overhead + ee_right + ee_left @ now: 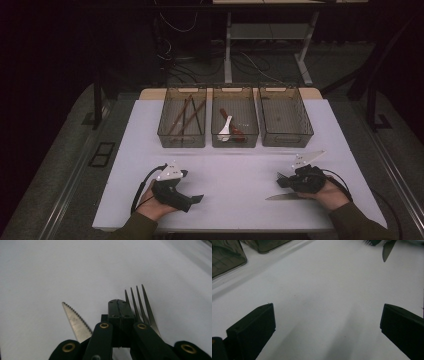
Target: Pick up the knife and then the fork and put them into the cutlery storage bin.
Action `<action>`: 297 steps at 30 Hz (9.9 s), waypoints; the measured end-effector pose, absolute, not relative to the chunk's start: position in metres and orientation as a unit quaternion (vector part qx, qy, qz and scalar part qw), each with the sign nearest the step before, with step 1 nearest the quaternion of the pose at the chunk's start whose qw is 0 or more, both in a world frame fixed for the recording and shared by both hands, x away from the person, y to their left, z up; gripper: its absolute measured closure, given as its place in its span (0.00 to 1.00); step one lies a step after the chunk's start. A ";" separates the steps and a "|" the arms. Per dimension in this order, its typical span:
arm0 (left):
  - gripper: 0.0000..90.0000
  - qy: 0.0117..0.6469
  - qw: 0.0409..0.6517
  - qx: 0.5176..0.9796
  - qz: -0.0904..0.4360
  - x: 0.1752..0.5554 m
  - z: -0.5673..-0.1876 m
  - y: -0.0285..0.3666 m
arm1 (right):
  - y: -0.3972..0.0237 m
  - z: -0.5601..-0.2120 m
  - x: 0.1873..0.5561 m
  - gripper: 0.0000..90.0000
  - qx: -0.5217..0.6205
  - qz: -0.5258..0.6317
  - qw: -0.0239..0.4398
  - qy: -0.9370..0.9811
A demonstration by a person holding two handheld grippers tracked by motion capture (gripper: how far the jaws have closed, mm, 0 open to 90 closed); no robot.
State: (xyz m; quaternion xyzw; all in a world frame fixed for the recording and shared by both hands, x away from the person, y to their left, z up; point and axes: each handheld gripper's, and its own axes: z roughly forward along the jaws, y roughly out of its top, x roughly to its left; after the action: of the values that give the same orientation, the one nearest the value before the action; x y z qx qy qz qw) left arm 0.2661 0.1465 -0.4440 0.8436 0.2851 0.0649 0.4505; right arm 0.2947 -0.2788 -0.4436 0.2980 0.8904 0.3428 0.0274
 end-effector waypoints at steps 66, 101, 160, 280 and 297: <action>0.00 0.282 0.448 0.846 0.064 0.267 -0.445 0.146 | -0.305 -0.420 0.334 0.84 0.240 0.100 0.026 0.965; 0.00 0.278 0.455 0.843 0.068 0.265 -0.444 0.147 | -0.306 -0.409 0.335 0.95 0.238 0.138 0.048 0.960; 0.00 0.265 0.457 0.846 0.075 0.268 -0.445 0.149 | -0.360 -0.352 0.353 0.95 0.359 0.502 0.158 0.771; 0.00 0.267 0.463 0.842 0.082 0.264 -0.441 0.151 | -0.309 -0.410 0.281 0.99 0.273 0.383 0.068 0.880; 0.00 0.266 0.460 0.843 0.081 0.264 -0.442 0.150 | -0.284 -0.436 0.253 0.99 0.223 0.335 0.026 0.915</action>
State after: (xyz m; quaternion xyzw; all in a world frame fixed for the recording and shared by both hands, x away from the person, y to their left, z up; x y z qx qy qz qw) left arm 0.2640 0.1500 -0.4423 0.8431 0.2659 0.0808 0.4604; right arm 0.2526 -0.2837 -0.4357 0.2235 0.9151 0.3346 0.0255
